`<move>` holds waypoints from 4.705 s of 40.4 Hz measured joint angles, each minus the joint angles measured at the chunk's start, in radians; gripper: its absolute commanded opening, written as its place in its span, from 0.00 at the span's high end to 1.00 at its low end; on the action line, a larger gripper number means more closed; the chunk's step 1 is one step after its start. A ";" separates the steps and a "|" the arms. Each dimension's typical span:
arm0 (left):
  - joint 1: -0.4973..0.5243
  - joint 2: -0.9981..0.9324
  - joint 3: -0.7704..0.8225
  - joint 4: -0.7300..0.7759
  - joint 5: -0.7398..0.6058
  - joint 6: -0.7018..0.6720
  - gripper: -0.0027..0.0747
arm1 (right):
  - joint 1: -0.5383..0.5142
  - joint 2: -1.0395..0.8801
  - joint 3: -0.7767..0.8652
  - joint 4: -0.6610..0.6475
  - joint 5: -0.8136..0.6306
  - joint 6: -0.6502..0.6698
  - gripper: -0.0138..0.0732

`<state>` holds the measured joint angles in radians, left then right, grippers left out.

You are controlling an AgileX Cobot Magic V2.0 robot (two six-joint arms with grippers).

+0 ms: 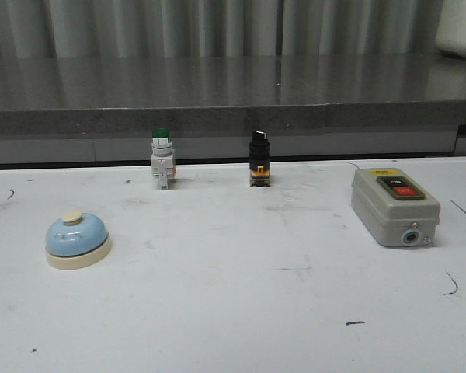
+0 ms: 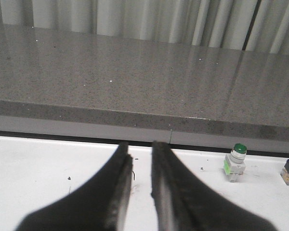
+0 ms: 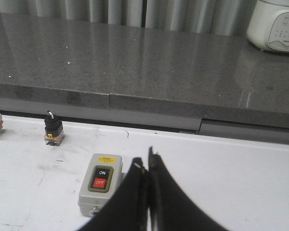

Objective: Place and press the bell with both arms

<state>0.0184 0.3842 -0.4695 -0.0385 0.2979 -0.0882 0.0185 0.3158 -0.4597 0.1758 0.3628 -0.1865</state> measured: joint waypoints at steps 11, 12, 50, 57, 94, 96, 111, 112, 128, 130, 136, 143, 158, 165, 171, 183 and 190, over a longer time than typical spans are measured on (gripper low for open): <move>0.000 0.074 0.000 -0.024 -0.118 0.000 0.12 | 0.000 0.000 -0.002 0.000 0.000 0.000 0.91; 0.000 0.085 0.000 -0.030 -0.120 0.000 0.13 | 0.000 0.000 -0.002 0.000 0.000 0.000 0.91; -0.422 1.183 -0.511 0.061 0.274 0.006 0.14 | 0.000 0.000 -0.002 0.000 0.000 0.000 0.91; -0.440 1.341 -0.612 0.061 0.316 0.006 0.14 | 0.000 0.000 -0.002 0.000 0.000 0.000 0.91; -0.452 1.528 -0.849 0.085 0.514 0.021 0.73 | 0.000 0.000 -0.002 0.000 0.000 0.000 0.91; -0.465 1.534 -0.879 0.085 0.528 0.026 0.73 | 0.000 0.000 -0.002 0.000 0.000 0.000 0.91; -0.621 1.697 -1.104 0.077 0.550 0.042 0.70 | 0.000 0.000 -0.002 0.000 0.000 0.000 0.91; -0.627 1.706 -1.112 0.077 0.550 0.044 0.68 | 0.000 0.000 -0.002 0.000 0.000 0.000 0.91; -0.666 1.743 -1.144 0.069 0.528 0.044 0.27 | 0.000 0.000 -0.002 0.000 0.000 0.000 0.91; -0.666 1.743 -1.149 0.069 0.532 0.044 0.27 | 0.000 0.000 -0.002 0.000 0.000 0.000 0.91; -0.666 1.741 -1.155 0.066 0.534 0.044 0.28 | 0.000 0.000 -0.002 0.000 0.000 0.000 0.91; -0.665 1.671 -1.155 0.070 0.545 0.044 0.47 | 0.000 0.000 -0.002 0.000 0.000 0.000 0.91; -0.528 1.364 -0.926 0.074 0.514 0.054 0.82 | 0.000 0.000 -0.002 0.000 0.000 0.000 0.91; -0.408 1.166 -0.709 0.063 0.451 0.054 0.98 | 0.000 0.000 -0.002 0.000 0.000 0.000 0.91; -0.310 0.946 -0.525 0.039 0.340 0.054 0.99 | 0.000 0.000 -0.002 0.000 0.000 0.000 0.91; -0.258 0.398 -0.165 0.027 0.116 0.054 0.99 | 0.000 0.000 -0.002 0.000 0.000 0.000 0.91; -0.258 0.038 -0.013 0.027 0.106 0.052 0.99 | 0.000 0.000 -0.002 0.000 0.000 0.000 0.91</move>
<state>-0.2396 0.4220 -0.4827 -0.0111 0.4037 -0.0366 0.0185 0.3158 -0.4618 0.1758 0.3628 -0.1865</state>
